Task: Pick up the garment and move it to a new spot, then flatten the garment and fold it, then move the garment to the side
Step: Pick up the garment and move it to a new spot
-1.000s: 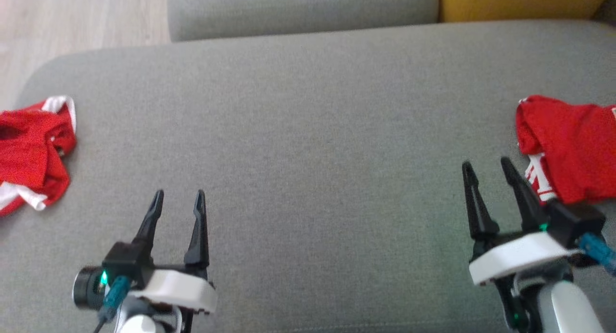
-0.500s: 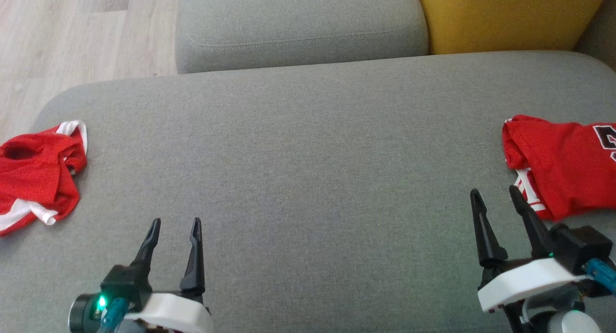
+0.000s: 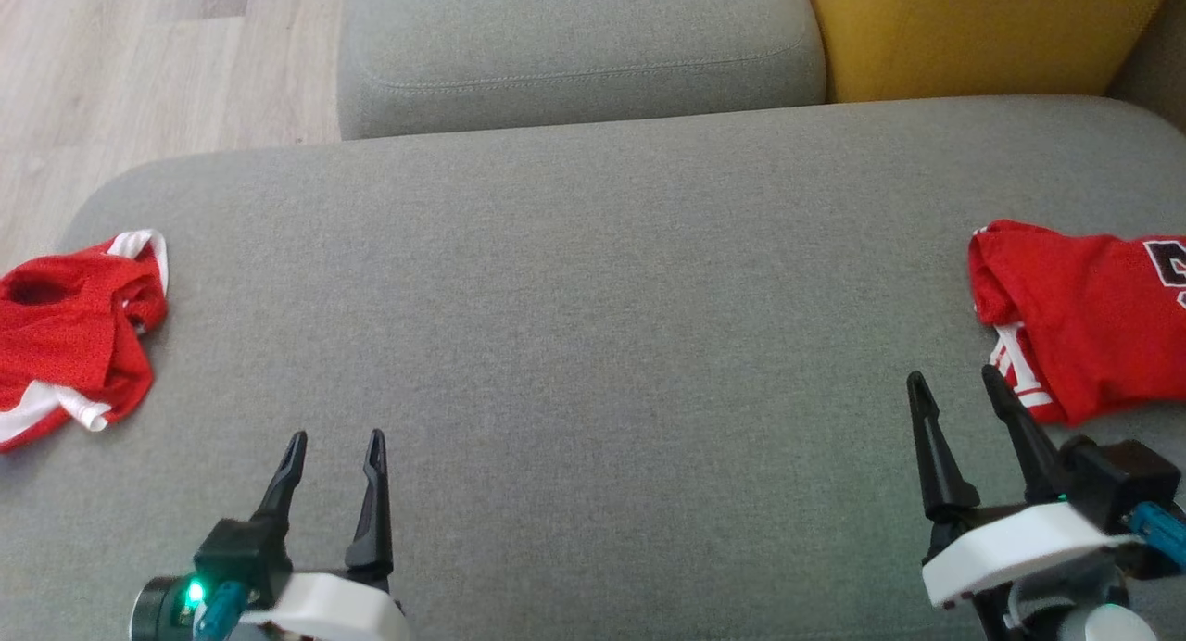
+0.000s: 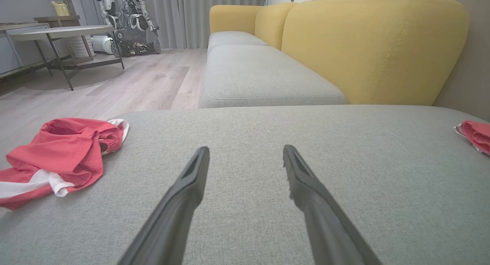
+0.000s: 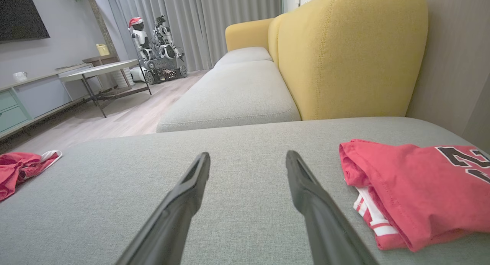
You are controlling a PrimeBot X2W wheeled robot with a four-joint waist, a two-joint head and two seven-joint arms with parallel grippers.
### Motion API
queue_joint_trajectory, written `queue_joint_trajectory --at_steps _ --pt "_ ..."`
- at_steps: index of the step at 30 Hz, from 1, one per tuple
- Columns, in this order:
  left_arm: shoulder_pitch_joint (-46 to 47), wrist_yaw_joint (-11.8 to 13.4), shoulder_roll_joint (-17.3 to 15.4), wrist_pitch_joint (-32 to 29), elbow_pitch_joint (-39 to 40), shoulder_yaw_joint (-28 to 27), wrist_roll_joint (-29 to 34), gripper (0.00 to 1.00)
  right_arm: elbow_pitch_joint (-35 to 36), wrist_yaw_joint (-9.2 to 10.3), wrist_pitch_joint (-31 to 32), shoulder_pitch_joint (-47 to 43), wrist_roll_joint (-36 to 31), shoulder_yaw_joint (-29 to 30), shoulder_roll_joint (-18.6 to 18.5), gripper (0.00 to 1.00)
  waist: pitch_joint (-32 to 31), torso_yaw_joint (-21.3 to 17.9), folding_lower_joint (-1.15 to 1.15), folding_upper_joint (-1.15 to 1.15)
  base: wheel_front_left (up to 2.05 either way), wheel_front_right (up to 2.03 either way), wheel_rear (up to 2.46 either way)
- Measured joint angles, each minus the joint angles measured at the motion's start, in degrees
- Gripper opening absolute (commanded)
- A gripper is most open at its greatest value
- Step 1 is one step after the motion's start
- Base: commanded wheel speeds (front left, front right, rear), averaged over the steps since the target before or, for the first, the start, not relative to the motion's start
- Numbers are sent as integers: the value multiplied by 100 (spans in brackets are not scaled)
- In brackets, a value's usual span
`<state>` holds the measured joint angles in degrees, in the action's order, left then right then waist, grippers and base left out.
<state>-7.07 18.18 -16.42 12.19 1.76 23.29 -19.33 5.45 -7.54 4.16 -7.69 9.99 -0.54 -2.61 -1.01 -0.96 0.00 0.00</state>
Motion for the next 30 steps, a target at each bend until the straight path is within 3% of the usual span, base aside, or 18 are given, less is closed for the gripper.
queue_joint_trajectory --at_steps 15,30 --pt "42 0 -2 3 -45 22 -1 100 78 0 49 -26 1 175 3 100 20 287 0 0 0 0 0" --pt "336 -109 57 153 -277 9 -9 100 375 0 47 -443 88 320 22 100 -55 1772 0 0 0 0 0"
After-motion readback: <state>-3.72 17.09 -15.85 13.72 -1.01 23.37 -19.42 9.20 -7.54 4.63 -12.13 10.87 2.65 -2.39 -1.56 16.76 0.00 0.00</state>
